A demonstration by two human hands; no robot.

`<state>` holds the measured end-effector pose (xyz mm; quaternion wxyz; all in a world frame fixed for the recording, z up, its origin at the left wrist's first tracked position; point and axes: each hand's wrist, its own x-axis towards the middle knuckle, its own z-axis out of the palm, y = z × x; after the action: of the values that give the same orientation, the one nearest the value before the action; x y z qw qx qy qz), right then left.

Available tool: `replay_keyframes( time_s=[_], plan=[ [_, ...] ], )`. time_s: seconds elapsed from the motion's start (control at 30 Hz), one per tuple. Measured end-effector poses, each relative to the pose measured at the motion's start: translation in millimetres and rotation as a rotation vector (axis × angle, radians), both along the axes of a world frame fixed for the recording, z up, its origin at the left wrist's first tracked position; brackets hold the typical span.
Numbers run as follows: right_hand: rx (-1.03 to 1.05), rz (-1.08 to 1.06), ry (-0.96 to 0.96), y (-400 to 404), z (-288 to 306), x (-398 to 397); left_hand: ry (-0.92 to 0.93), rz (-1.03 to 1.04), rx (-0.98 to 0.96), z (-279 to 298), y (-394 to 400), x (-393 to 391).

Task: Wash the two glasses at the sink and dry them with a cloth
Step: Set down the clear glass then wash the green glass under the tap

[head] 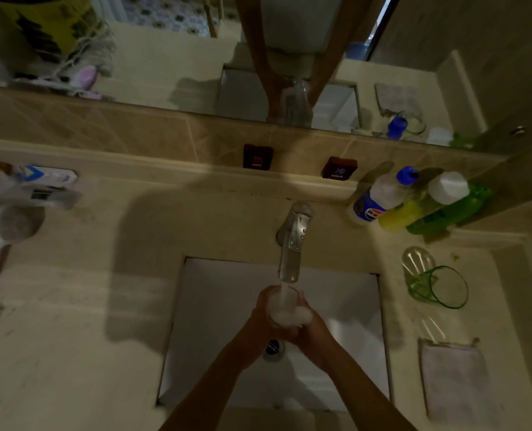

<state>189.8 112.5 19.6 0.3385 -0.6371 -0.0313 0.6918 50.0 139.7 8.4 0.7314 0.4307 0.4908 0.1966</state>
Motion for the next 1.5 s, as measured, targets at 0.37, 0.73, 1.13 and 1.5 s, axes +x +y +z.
replay_keyframes(
  time_s=[0.37,0.73,1.13,1.5],
  plan=[
    [0.077,0.087,-0.086,-0.1,-9.1,5.1,-0.144,0.102,-0.285,-19.4,0.8,-11.7],
    [0.077,0.118,-0.125,14.7,3.5,0.3,-0.182,0.218,-0.313,-31.0,0.4,-11.2],
    [0.072,0.171,-0.160,15.4,-9.9,-9.9,-0.238,0.232,-0.291,-37.3,-1.1,-19.2],
    [0.078,0.147,-0.235,13.1,1.3,-20.9,-0.239,0.206,-0.293,-34.3,1.4,-22.6]
  ],
)
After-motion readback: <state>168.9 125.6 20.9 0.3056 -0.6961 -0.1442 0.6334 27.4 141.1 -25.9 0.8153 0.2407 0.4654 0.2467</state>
